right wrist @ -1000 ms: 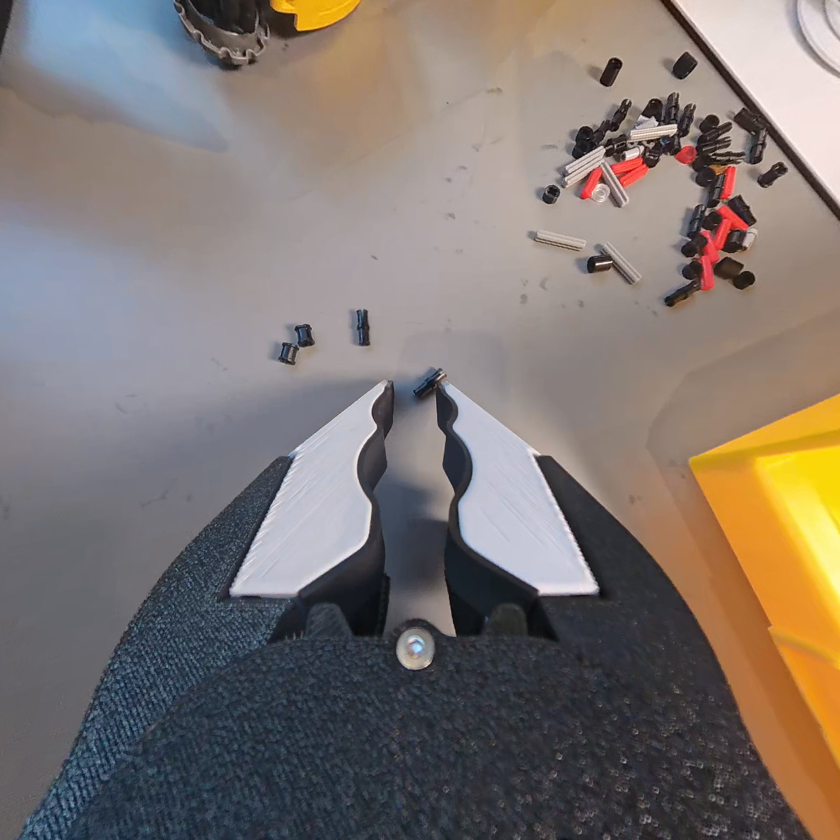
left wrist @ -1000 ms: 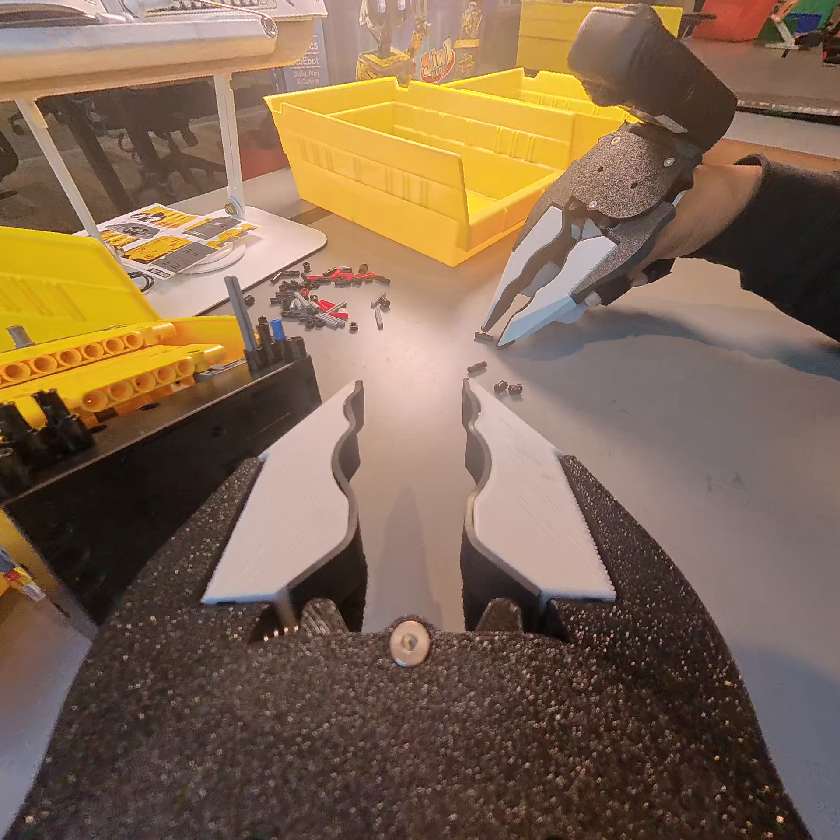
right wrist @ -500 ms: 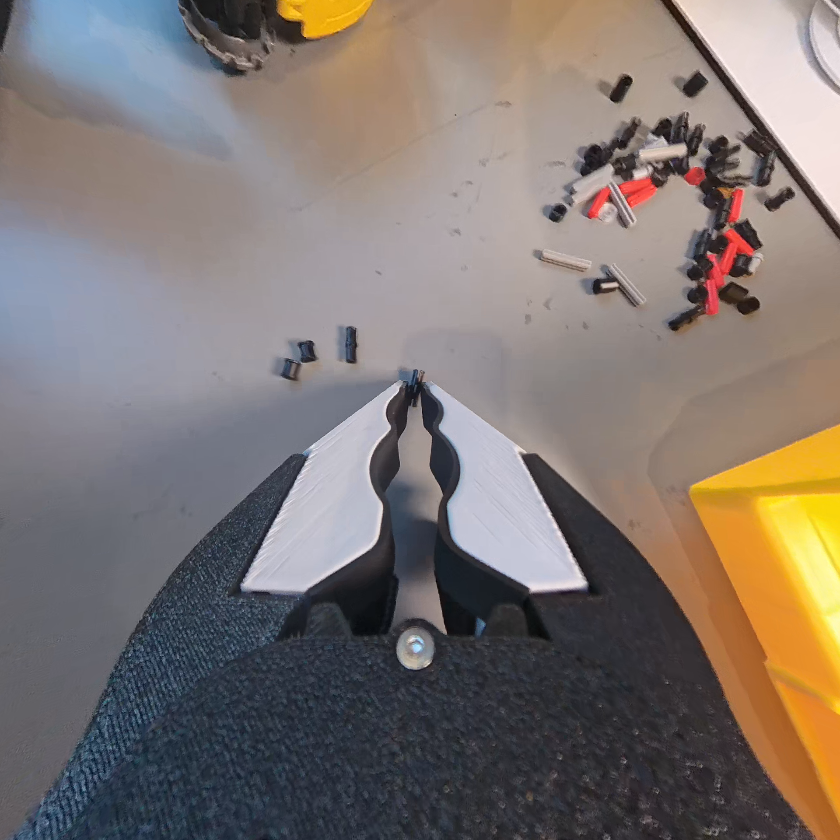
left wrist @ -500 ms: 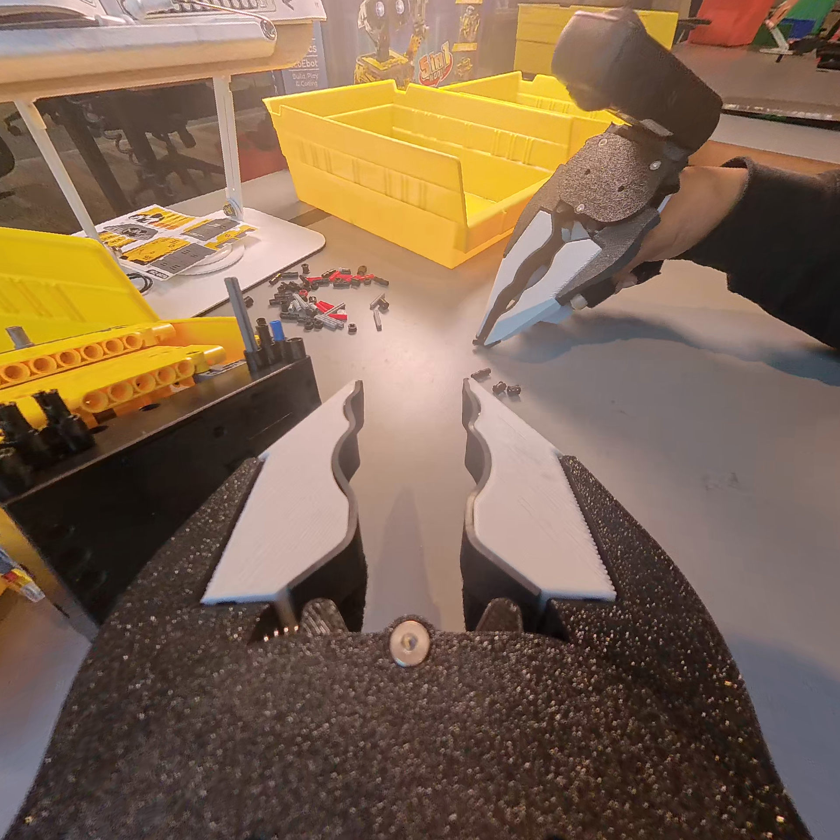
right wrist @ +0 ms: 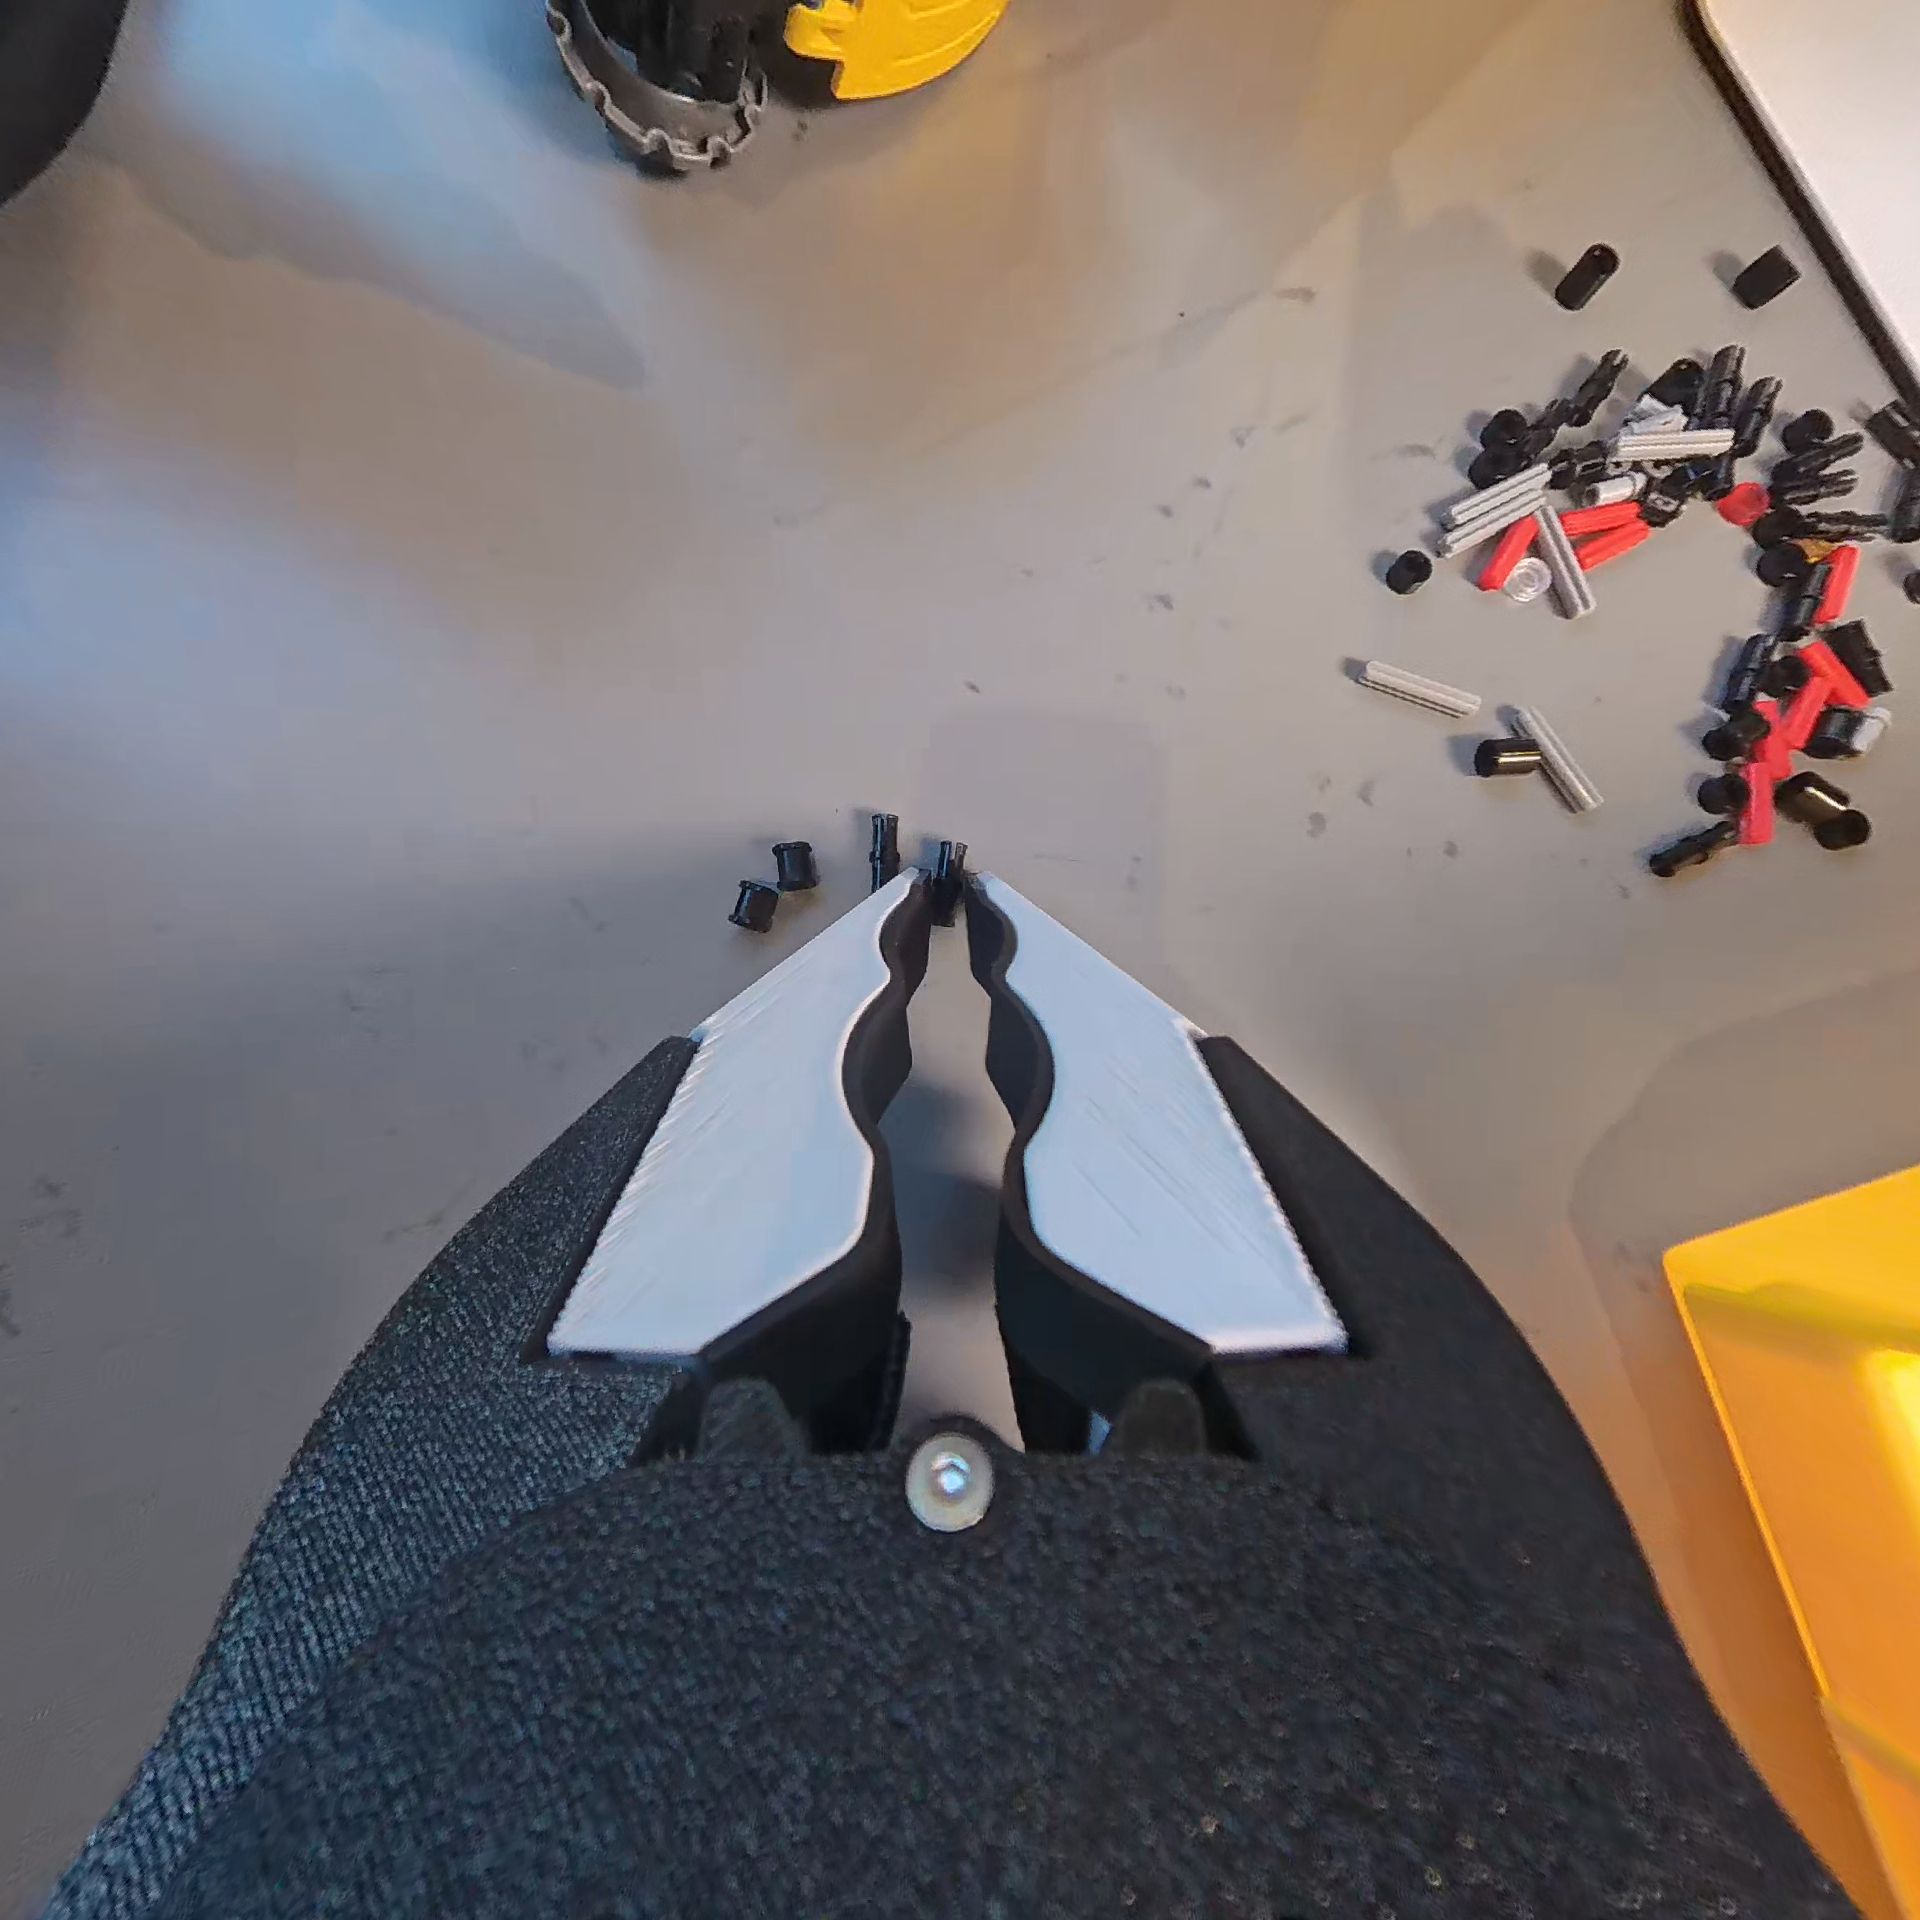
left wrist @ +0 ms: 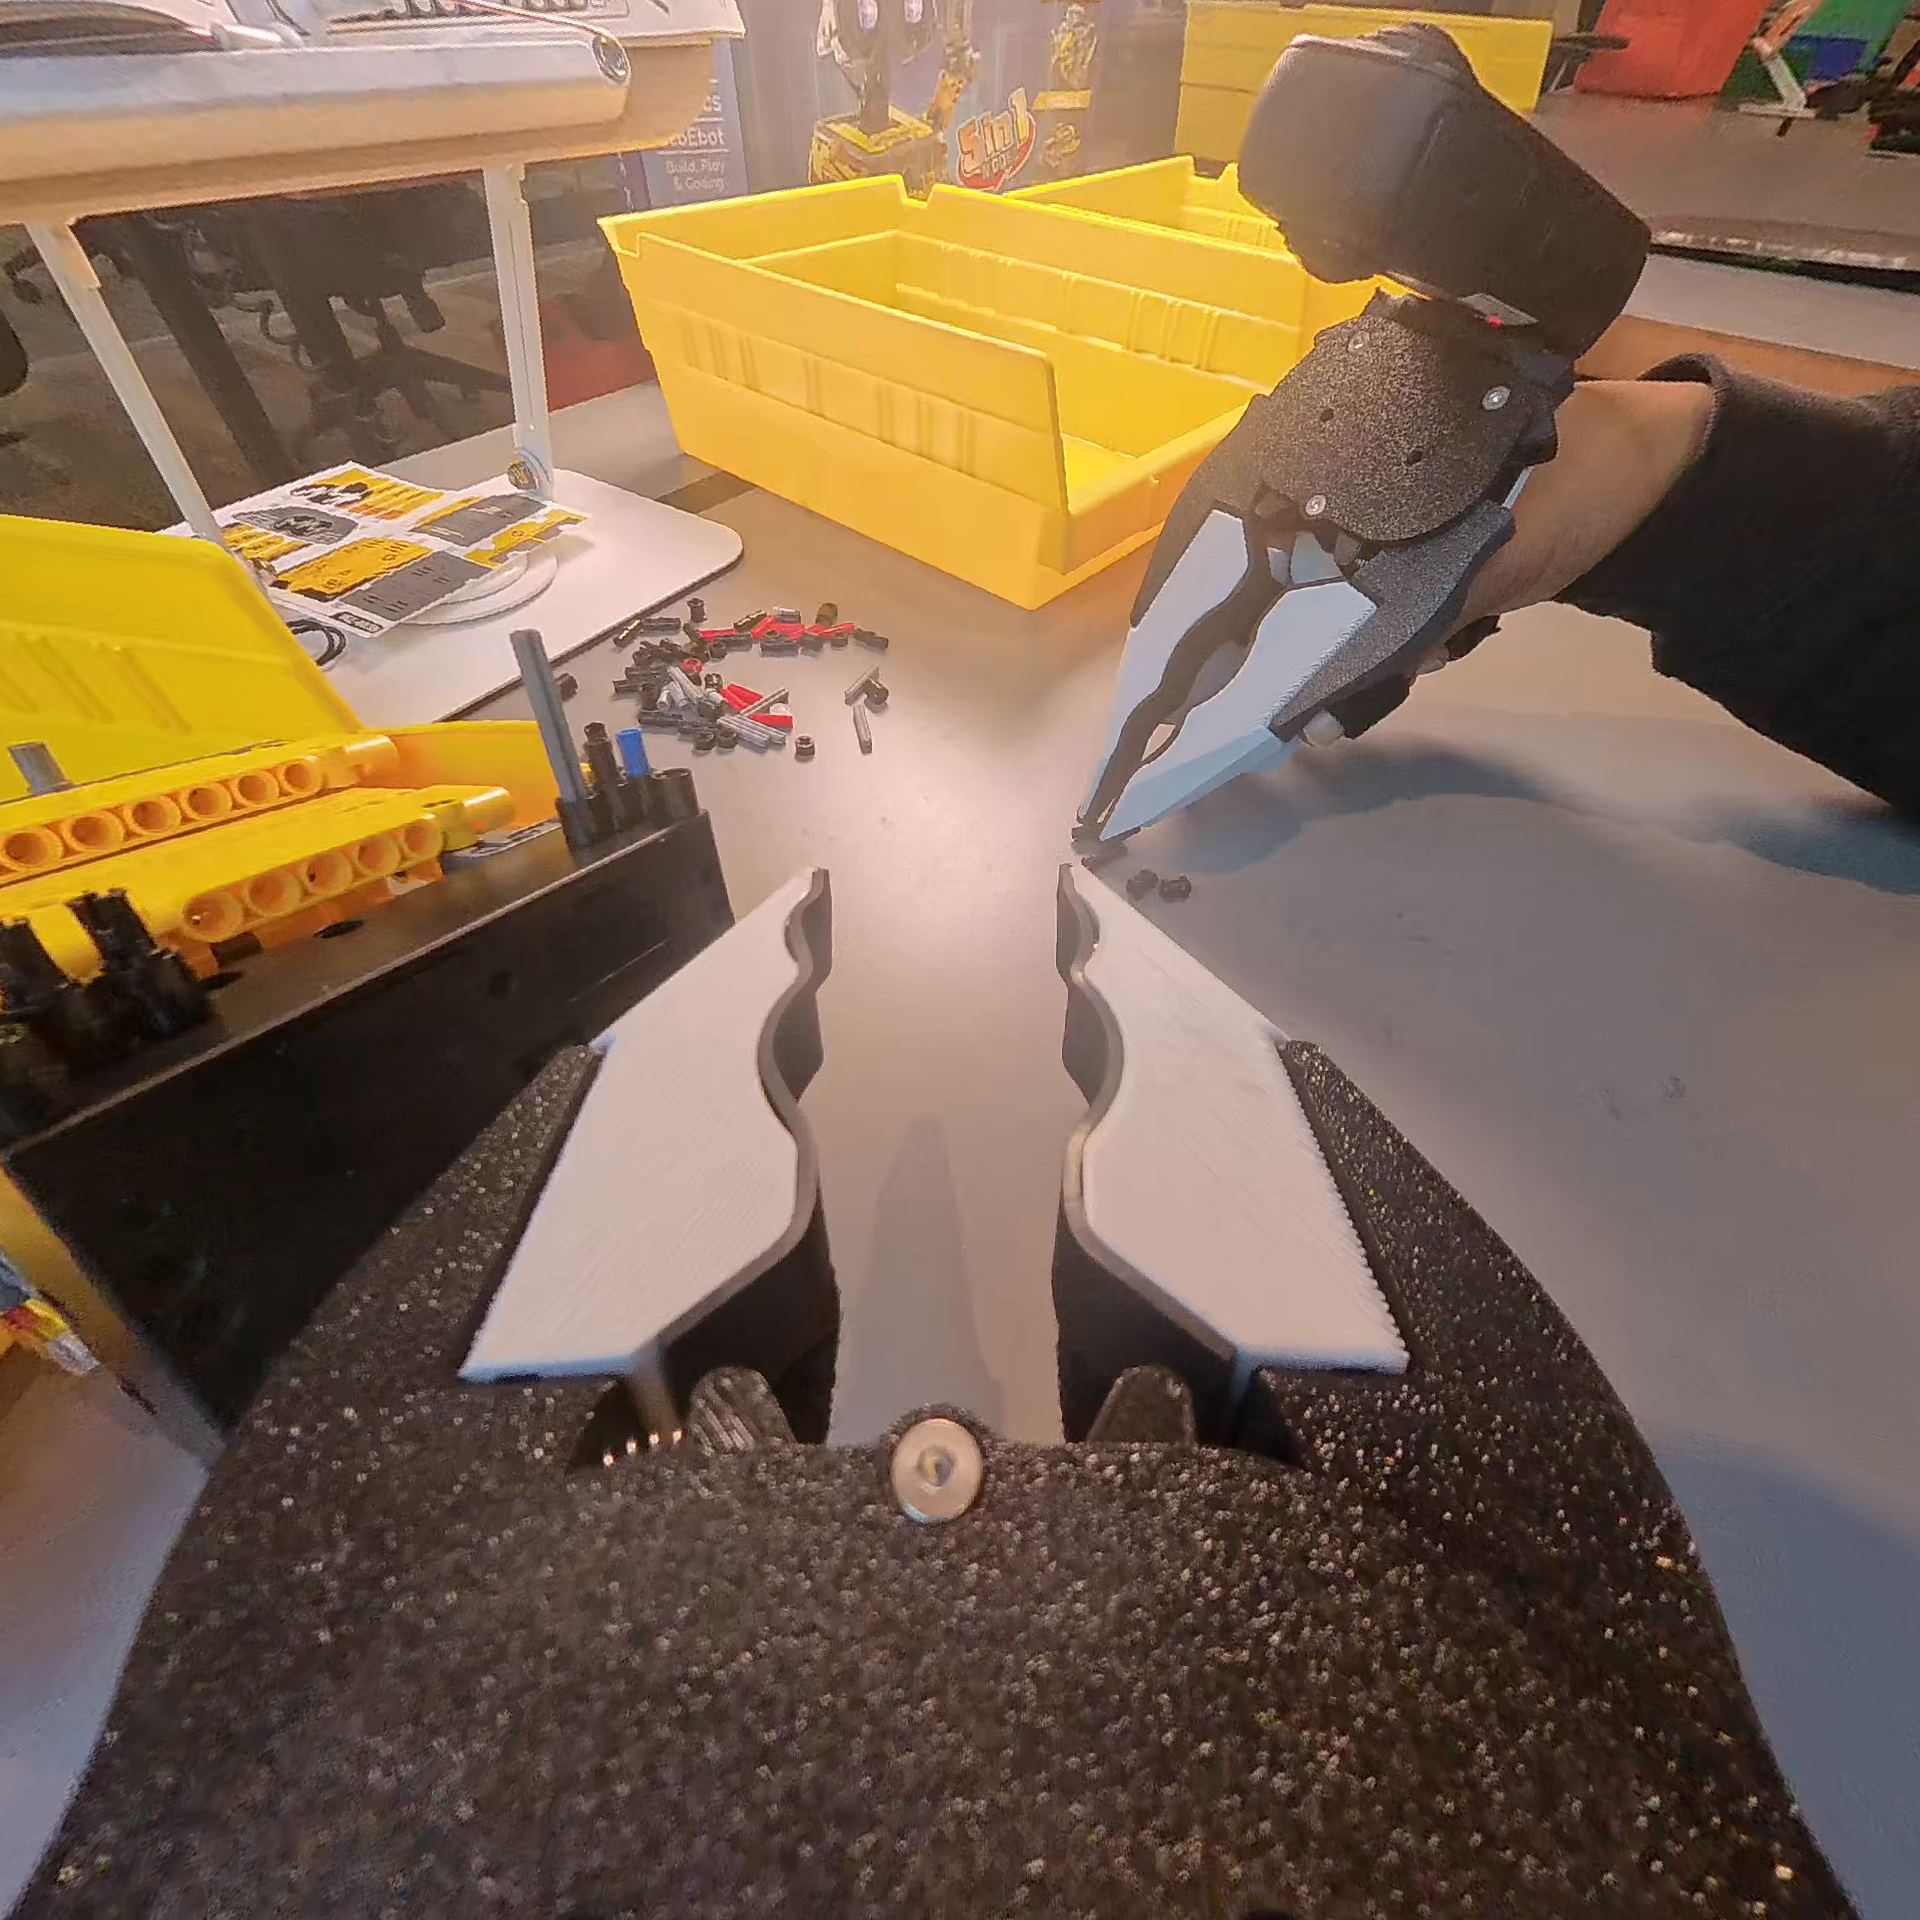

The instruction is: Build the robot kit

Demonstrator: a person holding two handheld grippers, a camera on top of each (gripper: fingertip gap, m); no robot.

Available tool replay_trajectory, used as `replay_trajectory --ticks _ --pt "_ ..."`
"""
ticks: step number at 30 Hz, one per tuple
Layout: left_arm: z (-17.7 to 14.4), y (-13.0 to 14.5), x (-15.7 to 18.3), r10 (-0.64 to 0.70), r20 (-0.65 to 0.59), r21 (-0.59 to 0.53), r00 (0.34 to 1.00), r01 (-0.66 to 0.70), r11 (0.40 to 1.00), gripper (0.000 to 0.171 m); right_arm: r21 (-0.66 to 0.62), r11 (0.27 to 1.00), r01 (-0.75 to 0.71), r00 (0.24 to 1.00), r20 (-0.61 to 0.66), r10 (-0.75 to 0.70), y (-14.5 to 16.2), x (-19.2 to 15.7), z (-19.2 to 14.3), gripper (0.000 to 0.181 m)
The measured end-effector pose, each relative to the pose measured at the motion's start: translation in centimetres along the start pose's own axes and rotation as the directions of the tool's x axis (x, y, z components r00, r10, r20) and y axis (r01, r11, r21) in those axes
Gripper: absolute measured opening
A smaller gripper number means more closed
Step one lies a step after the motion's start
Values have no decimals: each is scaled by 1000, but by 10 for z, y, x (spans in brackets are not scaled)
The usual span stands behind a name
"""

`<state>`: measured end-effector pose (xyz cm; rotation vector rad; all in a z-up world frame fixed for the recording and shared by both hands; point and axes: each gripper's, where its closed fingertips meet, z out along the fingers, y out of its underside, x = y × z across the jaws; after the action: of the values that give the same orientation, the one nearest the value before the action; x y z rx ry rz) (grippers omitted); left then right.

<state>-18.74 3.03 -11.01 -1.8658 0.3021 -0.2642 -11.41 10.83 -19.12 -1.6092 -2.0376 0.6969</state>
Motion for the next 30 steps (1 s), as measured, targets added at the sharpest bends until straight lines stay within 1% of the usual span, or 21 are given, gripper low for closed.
replay_trajectory --ticks 4,9,11,14,17,18,19,20,22,24,26,28,30 --pt "0 -1 0 -2 1 3 1000 2 1000 41 15 1000 -5 1000 3 5 -1 0 -1 11" --pt "0 0 -1 -2 2 2 1000 2 1000 41 107 994 -26 1000 -3 26 -14 3 -15 14" --pt "0 0 0 -1 2 1 1000 1 1000 41 191 981 -17 1000 11 16 -26 1 -28 17" --pt "0 0 -1 -3 3 2 1000 3 1000 41 347 938 -18 1000 15 13 -46 2 -55 18" --pt "0 0 -1 -5 4 1 1000 5 1000 41 511 859 13 998 -64 23 -65 16 -89 19" --pt "0 0 -1 -5 4 0 1000 5 1000 41 561 827 28 993 -107 39 -69 25 -102 16" --pt "0 0 -1 -6 4 -2 1000 6 1000 41 609 792 42 985 -156 68 -73 35 -117 10" --pt "1 1 -1 -6 4 -4 1000 6 1000 41 649 759 52 974 -201 105 -75 46 -131 1" --pt "1 2 -1 -6 6 -8 1000 6 1000 41 706 706 57 947 -262 186 -75 67 -155 0" --pt "2 2 -2 -6 8 -11 1000 6 1000 41 735 675 61 905 -327 273 -70 88 -173 0" --pt "2 2 -2 -7 11 -14 1000 7 1000 41 731 681 40 855 -377 355 -59 108 -182 4" --pt "2 3 -3 -7 14 -16 1000 7 1000 41 718 695 11 788 -435 436 -44 128 -187 14" --pt "3 3 -3 -6 17 -18 1000 6 1000 41 709 705 -3 716 -491 497 -29 146 -193 15"
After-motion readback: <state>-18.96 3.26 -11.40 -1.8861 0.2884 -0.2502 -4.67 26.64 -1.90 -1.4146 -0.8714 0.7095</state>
